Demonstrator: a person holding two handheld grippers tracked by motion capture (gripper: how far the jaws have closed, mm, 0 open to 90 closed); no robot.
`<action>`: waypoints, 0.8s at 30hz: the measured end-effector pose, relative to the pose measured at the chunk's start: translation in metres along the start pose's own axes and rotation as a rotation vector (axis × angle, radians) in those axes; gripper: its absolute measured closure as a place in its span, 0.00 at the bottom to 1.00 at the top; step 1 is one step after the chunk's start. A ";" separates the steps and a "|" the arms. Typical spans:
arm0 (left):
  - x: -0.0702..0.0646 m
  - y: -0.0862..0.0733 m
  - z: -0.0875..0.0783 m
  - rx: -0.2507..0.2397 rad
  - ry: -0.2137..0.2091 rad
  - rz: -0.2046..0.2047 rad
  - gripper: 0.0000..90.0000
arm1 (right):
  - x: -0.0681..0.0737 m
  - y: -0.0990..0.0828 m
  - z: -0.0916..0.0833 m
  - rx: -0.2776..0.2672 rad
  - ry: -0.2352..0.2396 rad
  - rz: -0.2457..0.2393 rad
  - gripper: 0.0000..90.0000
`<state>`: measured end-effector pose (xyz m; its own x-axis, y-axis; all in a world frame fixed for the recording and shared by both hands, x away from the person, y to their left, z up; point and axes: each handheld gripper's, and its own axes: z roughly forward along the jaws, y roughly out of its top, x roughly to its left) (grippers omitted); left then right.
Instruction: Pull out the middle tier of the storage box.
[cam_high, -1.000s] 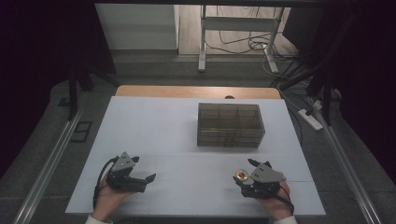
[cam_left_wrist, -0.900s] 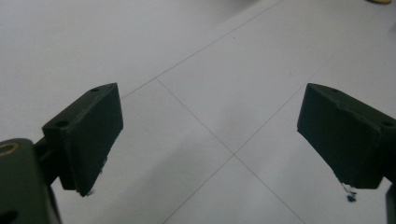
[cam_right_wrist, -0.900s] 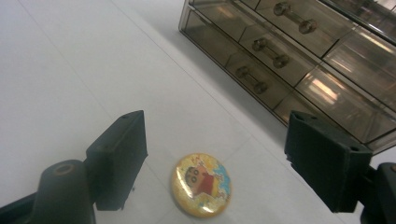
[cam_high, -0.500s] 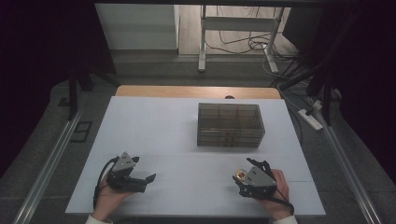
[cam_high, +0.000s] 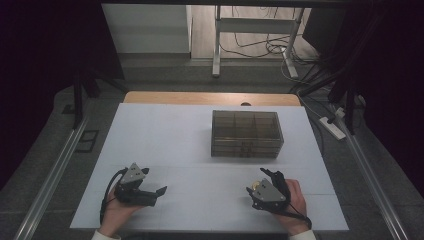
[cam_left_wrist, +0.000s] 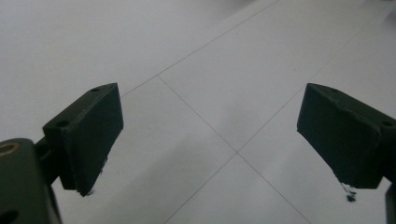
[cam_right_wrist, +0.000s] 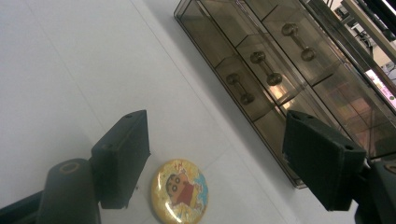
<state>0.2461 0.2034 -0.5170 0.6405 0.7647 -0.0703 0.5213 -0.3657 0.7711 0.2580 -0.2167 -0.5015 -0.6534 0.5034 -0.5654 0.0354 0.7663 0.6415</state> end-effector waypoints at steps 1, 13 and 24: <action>0.000 0.000 0.000 0.001 0.000 0.001 0.09 | 0.000 0.001 0.001 -0.001 0.002 -0.001 0.26; 0.002 0.000 -0.001 -0.002 0.005 -0.002 0.09 | 0.003 0.012 0.012 0.016 -0.013 -0.055 0.27; 0.002 0.000 -0.001 -0.002 0.008 0.001 0.09 | 0.000 0.016 0.016 0.026 -0.040 -0.081 0.27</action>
<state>0.2465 0.2055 -0.5165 0.6364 0.7687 -0.0647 0.5196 -0.3651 0.7725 0.2701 -0.1984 -0.4996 -0.6242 0.4544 -0.6355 0.0035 0.8151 0.5794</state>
